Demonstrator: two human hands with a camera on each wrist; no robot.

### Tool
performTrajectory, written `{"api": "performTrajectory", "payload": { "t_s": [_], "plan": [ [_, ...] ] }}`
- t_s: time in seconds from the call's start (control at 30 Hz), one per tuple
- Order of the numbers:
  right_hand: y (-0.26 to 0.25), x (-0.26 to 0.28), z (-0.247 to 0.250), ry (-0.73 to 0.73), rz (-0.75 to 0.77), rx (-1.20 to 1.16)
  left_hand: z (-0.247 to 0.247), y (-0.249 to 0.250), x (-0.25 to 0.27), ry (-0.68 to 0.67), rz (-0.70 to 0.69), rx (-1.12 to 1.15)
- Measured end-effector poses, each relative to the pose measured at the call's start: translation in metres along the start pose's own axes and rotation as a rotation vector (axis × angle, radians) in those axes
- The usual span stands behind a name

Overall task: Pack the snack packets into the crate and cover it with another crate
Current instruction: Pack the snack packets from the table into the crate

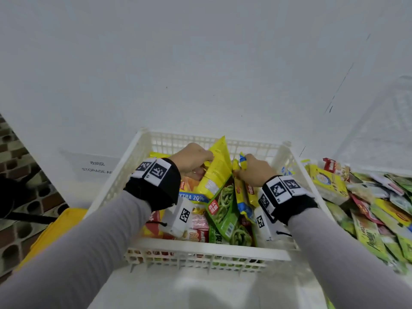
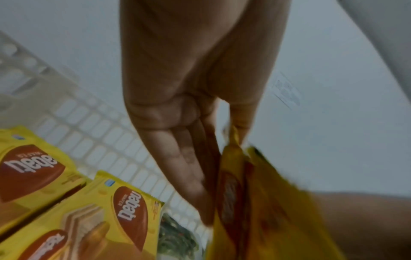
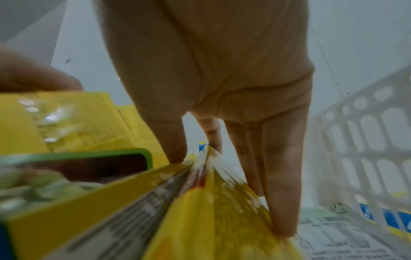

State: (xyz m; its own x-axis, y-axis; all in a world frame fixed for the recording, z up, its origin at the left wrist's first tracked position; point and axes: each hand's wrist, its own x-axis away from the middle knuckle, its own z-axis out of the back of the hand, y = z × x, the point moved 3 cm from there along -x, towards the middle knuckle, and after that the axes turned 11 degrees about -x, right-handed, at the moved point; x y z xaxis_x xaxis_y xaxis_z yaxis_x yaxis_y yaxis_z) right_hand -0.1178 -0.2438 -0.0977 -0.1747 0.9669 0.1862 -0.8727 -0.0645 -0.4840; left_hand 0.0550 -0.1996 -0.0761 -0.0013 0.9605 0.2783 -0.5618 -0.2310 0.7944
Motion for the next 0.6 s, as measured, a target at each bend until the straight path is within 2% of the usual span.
{"api": "performTrajectory", "payload": {
  "t_s": [0.1,0.17,0.23,0.43,0.6],
  "plan": [
    [0.002,-0.004,0.010,0.028,-0.012,-0.005,-0.002,0.004,0.013,-0.233,-0.114,-0.017],
    [0.006,-0.006,0.018,0.012,-0.032,-0.004,-0.007,0.007,0.022,-0.281,-0.189,-0.088],
    [0.012,-0.006,0.028,0.028,-0.059,-0.008,-0.012,0.012,0.028,-0.267,-0.257,-0.181],
    [0.026,-0.003,0.066,0.122,-0.029,0.020,-0.003,0.032,0.036,-0.075,-0.374,-0.369],
    [0.003,0.005,0.104,0.274,0.117,-0.138,0.033,0.051,0.043,0.287,-0.506,-0.699]
  ]
}}
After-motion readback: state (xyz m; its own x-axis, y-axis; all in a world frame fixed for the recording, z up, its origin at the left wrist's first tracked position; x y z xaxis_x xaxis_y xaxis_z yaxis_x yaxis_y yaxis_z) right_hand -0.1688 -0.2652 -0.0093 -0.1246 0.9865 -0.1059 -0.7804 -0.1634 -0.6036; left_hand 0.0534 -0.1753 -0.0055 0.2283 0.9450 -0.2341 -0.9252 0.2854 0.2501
